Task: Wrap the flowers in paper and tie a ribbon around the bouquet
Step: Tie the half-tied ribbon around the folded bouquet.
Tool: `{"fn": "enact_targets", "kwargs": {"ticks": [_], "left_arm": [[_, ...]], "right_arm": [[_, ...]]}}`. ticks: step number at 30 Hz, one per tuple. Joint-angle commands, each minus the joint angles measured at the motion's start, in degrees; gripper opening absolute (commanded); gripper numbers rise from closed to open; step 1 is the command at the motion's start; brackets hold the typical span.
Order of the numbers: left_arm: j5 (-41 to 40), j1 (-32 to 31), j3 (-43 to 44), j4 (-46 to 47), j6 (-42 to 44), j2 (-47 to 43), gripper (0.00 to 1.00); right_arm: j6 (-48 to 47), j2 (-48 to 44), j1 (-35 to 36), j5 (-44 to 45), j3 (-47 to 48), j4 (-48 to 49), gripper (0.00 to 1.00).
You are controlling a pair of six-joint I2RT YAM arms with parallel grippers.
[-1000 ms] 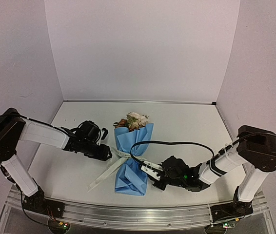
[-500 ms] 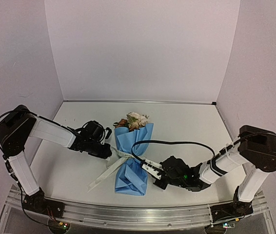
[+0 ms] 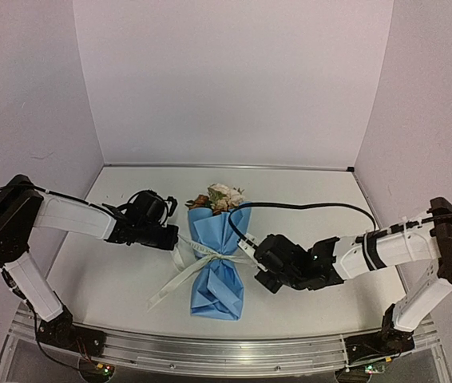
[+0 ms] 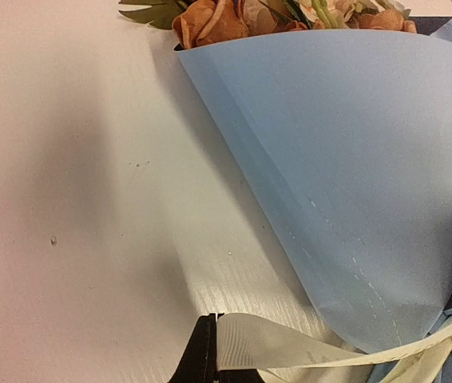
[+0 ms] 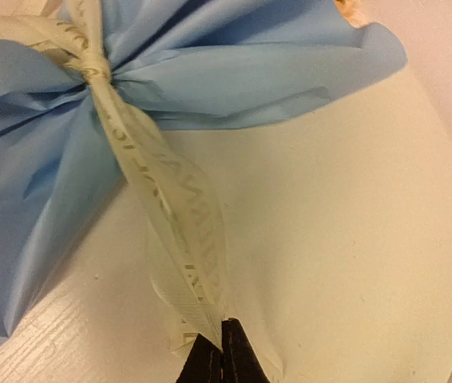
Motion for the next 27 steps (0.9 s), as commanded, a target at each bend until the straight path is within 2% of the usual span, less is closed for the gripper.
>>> {"fn": "enact_targets", "kwargs": {"ticks": [1, 6, 18, 27], "left_arm": [[-3.5, 0.7, -1.4, -1.8, -0.7, -1.8, 0.00], [-2.7, 2.9, -2.5, -2.3, -1.9, -2.2, 0.00], [1.4, 3.2, -2.1, -2.2, 1.4, -2.2, 0.00], [2.7, 6.8, -2.6, -2.3, 0.5, -2.9, 0.00]], "right_arm": [[12.8, -0.1, 0.3, 6.8, 5.0, -23.2, 0.00], [18.2, 0.7, 0.3, 7.0, 5.1, -27.0, 0.00], [23.0, 2.3, 0.2, 5.4, 5.6, -28.0, 0.00], [30.5, 3.8, 0.6, -3.4, 4.4, -25.7, 0.00]]}}
